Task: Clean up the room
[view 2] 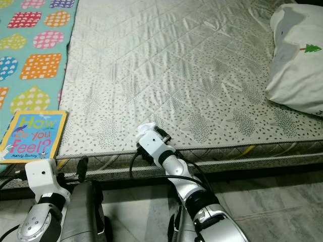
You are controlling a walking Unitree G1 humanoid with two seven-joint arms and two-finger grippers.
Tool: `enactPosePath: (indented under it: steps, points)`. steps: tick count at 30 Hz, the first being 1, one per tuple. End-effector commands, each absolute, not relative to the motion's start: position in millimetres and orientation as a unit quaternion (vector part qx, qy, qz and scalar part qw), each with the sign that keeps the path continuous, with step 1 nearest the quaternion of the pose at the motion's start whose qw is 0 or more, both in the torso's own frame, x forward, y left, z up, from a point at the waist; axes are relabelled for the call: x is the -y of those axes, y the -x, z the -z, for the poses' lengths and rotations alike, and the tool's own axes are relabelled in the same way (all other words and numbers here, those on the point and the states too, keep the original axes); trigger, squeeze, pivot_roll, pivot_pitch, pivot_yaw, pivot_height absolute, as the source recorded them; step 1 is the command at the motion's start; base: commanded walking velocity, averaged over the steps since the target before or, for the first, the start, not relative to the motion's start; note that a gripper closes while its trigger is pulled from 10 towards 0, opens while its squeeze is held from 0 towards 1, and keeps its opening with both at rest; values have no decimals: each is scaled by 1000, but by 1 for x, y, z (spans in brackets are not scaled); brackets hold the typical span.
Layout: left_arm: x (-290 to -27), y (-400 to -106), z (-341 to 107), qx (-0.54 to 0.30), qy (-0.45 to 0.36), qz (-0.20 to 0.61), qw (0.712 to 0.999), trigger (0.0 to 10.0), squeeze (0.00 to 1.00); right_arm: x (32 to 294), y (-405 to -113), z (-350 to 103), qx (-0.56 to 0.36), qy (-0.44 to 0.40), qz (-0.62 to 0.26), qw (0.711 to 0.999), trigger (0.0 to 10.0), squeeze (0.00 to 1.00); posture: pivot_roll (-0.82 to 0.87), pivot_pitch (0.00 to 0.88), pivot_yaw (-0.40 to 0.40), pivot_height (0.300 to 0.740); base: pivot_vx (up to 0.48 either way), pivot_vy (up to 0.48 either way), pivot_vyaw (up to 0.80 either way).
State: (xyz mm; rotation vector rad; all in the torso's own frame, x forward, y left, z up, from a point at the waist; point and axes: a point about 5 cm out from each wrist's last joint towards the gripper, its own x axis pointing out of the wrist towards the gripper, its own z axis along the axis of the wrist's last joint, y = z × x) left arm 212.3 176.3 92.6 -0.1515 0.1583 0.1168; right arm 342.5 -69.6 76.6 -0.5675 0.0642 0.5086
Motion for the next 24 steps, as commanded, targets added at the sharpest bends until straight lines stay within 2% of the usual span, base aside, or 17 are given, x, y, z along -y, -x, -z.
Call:
enactPosePath:
  steps: [1, 2, 3, 4, 5, 24]
  points:
    - [-178, -209, -94, -82, 74, -63, 992, 10000, 0, 75, -342, -70, -48, 281, -237, 929, 8784, 0, 140, 288, -41, 543, 0, 0, 0]
    - [-178, -209, -94, -82, 74, -63, 992, 10000, 0, 76, -344, -71, -49, 285, -231, 929, 3255, 0, 143, 287, -38, 543, 0, 0, 0]
    - [-178, -209, -95, -81, 74, -62, 992, 10000, 0, 77, -345, -71, -50, 288, -227, 929, 1412, 0, 144, 287, -37, 543, 0, 0, 0]
    - [-178, -209, -95, -81, 74, -62, 992, 10000, 0, 77, -346, -72, -50, 290, -224, 929, 471, 0, 145, 285, -36, 543, 0, 0, 0]
    - [-178, -209, -95, -81, 73, -61, 992, 10000, 0, 77, -346, -72, -51, 289, -224, 929, 0, 0, 145, 285, -35, 543, 0, 0, 0]
    - [-176, -217, -96, -78, 75, -55, 993, 10000, 0, 90, -339, -57, -78, 305, -227, 922, 0, 0, 133, 273, -30, 543, 0, 0, 0]
